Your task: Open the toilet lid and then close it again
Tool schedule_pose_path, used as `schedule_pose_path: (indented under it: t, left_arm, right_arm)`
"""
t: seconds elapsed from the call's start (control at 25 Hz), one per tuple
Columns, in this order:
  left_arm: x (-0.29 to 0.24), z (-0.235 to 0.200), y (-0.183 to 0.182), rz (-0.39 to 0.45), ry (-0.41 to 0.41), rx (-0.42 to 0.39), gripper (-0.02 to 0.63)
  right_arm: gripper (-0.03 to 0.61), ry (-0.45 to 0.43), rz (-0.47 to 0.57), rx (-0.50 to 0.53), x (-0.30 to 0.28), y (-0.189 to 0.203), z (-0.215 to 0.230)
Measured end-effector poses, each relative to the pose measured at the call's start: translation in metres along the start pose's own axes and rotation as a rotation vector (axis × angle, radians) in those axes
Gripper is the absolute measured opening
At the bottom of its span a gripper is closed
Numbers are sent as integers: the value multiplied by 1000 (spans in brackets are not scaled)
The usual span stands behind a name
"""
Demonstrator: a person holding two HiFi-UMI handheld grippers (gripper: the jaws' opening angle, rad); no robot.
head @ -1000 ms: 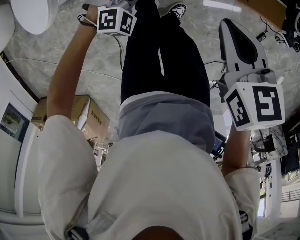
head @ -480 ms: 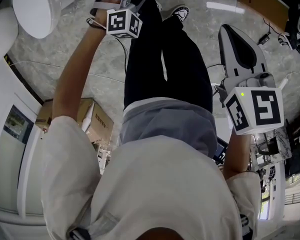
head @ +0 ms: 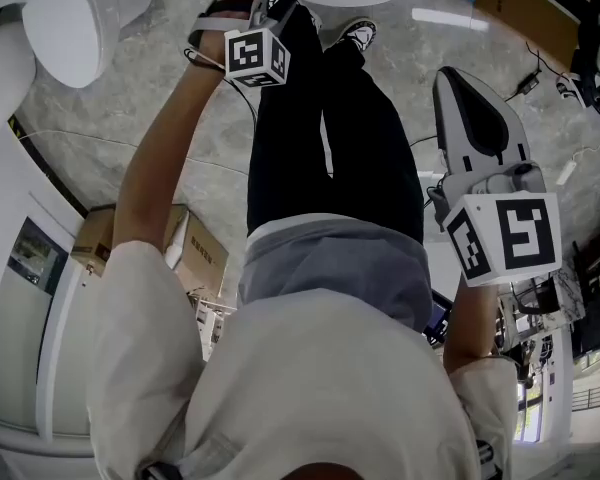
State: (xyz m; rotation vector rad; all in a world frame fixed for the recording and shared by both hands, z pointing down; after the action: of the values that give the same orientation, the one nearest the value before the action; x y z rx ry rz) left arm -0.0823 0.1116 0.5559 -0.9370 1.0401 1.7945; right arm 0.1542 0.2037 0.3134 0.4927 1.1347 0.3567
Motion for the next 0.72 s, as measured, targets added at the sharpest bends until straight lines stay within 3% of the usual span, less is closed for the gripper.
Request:
schedule_pose_path:
  t: [0.28,0.72]
  left_arm:
    - [-20,8,3,-41,45,-11,155]
    - [-50,22,8,-103,100,38,155]
  right_arm:
    - [11,-1,-20,-9,-6,5,4]
    - [11,6,-46,-25,-13,11,11]
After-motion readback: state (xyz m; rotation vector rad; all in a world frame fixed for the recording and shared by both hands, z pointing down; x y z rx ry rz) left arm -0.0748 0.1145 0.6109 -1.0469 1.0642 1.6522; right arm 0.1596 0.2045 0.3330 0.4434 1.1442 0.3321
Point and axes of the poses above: the fingertips, and each gripper's own axes: x backward along the fingers, z to its right, y out of its underside, the point moved 10 cm from there along x, backward along the fingers, and after that the axes turned 3 degrees about -z, right-handed, at the moved point
